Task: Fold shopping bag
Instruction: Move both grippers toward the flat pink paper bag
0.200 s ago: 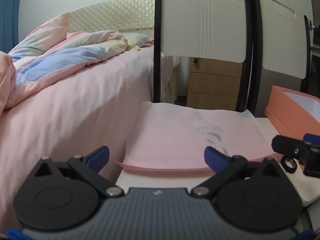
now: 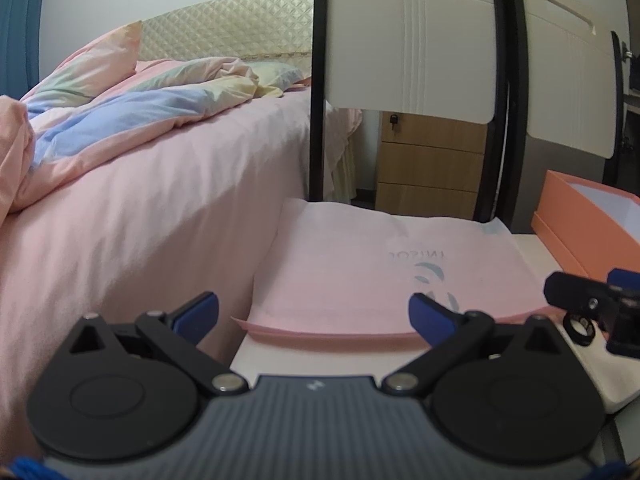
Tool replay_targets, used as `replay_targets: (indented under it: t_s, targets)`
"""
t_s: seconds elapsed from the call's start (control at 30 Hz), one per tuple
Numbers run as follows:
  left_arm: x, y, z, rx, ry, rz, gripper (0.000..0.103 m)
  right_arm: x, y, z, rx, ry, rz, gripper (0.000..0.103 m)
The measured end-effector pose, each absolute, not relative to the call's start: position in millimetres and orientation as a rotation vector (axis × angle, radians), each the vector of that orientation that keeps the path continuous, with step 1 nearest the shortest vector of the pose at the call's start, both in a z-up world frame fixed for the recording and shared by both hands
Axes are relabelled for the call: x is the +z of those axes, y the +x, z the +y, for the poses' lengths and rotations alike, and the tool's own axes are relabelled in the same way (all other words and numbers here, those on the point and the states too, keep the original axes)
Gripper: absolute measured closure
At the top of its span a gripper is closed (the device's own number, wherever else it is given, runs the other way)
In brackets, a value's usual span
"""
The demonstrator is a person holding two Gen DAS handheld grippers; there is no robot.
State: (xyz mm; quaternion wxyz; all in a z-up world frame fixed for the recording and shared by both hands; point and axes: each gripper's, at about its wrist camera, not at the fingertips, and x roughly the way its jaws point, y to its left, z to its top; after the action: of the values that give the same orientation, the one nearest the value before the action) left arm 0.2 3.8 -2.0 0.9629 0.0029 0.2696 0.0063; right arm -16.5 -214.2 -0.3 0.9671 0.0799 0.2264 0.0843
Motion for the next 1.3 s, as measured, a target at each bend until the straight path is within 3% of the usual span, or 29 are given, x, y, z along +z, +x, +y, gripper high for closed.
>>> replay_targets:
  t_s: [1.3]
  targets:
    - [-4.6,0.5,7.9,0.023,-0.034,0.574,0.0,-0.2,-19.7,-222.2,0.116,0.153,0.448,0.0]
